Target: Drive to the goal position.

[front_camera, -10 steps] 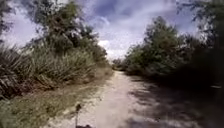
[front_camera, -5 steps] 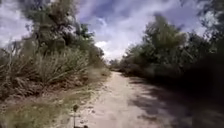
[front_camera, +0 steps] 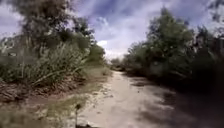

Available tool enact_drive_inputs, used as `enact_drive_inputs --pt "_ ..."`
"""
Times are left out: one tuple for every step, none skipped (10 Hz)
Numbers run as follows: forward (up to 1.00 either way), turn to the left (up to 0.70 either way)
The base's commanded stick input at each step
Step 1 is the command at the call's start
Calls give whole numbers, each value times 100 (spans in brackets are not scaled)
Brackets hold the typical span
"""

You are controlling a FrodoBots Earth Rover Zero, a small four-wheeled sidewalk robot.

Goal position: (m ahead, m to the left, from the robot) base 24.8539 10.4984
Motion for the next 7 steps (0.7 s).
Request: enact_drive_inputs --pt "100 0" --pt "100 -12" --pt "100 -28" --pt "100 -40" --pt "100 -40" --pt "100 -40" --pt "100 -40"
